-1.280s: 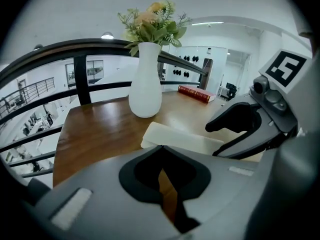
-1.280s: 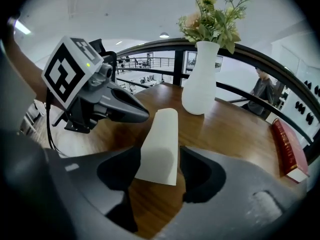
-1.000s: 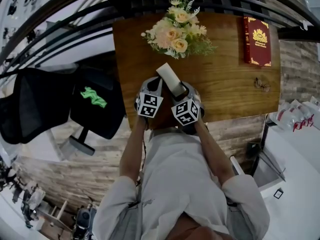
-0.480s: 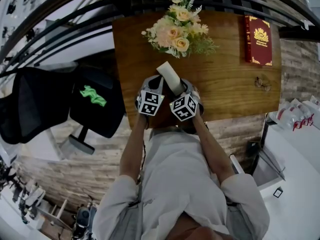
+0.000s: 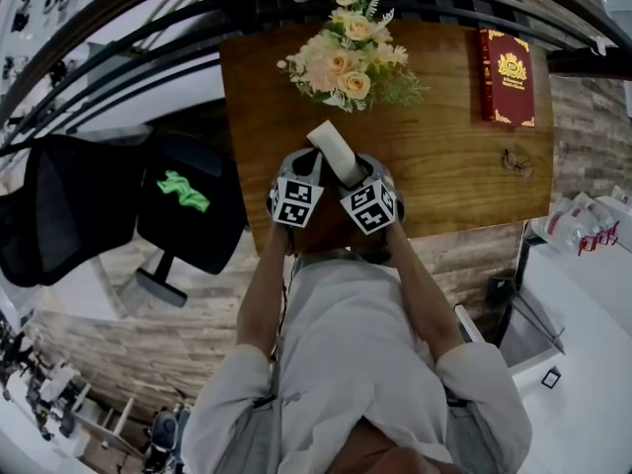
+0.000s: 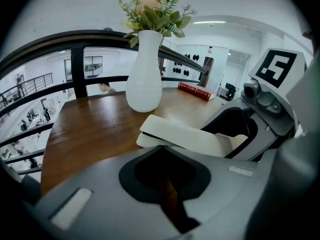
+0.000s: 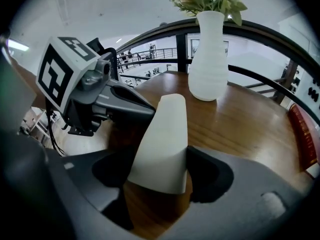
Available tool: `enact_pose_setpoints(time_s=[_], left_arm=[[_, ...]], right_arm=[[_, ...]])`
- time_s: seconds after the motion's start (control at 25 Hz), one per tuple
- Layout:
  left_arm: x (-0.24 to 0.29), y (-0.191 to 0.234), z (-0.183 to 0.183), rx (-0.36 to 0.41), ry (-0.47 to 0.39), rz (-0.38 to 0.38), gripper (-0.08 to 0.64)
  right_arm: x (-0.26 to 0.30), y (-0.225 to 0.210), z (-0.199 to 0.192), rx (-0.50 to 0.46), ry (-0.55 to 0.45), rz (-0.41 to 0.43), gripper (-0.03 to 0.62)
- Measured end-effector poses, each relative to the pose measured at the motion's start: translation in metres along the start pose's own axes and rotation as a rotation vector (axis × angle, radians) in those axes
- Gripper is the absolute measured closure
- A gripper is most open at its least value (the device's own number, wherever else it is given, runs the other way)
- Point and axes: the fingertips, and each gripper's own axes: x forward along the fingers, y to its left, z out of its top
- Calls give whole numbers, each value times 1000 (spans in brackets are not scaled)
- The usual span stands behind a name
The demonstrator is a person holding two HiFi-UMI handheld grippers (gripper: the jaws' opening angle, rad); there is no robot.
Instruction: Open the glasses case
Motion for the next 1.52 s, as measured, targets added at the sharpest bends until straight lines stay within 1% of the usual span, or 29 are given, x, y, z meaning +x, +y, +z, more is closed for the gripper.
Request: enact_pose_setpoints(time_s=[0.16,0.28,1.24,1.52], left_arm=[[0,0,0,4,3,-1,540],[1,0,0,4,2,-2,540],[0,1,-1,11,3,-2,540],[1,1,-1,6,3,1,540]], right_arm=[[-6,-1,3,-22,-10,-39,258],[-12,-3,8,-18,-31,-56,286],[-33,-11,16,12,-85,-67,376],[-40,-19,16,35,-112,-84,446]])
